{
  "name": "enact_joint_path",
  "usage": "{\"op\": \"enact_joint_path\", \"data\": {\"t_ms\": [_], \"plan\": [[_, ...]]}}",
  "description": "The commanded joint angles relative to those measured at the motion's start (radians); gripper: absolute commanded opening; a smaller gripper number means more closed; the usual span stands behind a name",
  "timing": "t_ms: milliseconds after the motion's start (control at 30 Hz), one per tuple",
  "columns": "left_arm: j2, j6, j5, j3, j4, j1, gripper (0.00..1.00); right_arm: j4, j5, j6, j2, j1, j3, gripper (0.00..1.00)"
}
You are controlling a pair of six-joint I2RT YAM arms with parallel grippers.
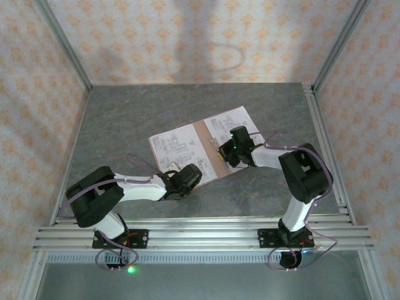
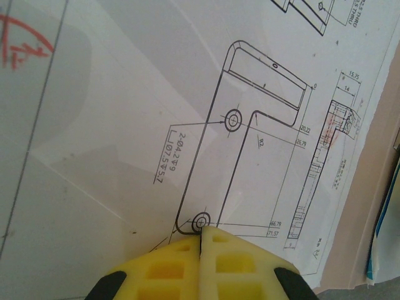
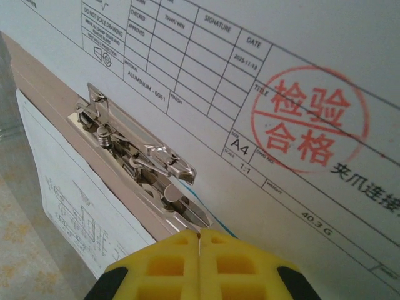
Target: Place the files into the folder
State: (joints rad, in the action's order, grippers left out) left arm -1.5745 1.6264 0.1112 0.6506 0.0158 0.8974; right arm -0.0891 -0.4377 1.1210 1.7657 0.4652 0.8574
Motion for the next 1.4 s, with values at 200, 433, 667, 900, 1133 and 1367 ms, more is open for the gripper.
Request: {"op": "enact_joint_path", "data": {"t_ms": [200, 433, 667, 900, 1133, 1367], "plan": [[-0.008, 0.012, 0.03, -0.056, 0.185, 0.009, 0.0, 0.203, 0.139, -0.027, 0.097, -0.033, -0.028, 0.01], [-0.023, 0.008, 0.024, -0.047, 0.174, 0.009, 0.0, 0.232, 0.134, -0.03, 0.104, -0.021, -0.021, 0.01], [-0.04, 0.007, 0.02, -0.036, 0.162, 0.009, 0.0, 0.359, 0.166, -0.035, 0.13, 0.027, 0.054, 0.0], [-0.03, 0.001, 0.024, -0.034, 0.174, 0.008, 0.0, 0.278, 0.167, -0.045, 0.016, 0.036, 0.049, 0.13], [-0.028, 0.001, 0.031, -0.034, 0.18, 0.008, 0.0, 0.37, 0.106, -0.136, -0.035, 0.036, 0.217, 0.37], [-0.015, -0.027, 0.037, -0.042, 0.203, -0.011, 0.0, 0.474, 0.183, -0.199, -0.117, 0.075, 0.235, 0.4]]}}
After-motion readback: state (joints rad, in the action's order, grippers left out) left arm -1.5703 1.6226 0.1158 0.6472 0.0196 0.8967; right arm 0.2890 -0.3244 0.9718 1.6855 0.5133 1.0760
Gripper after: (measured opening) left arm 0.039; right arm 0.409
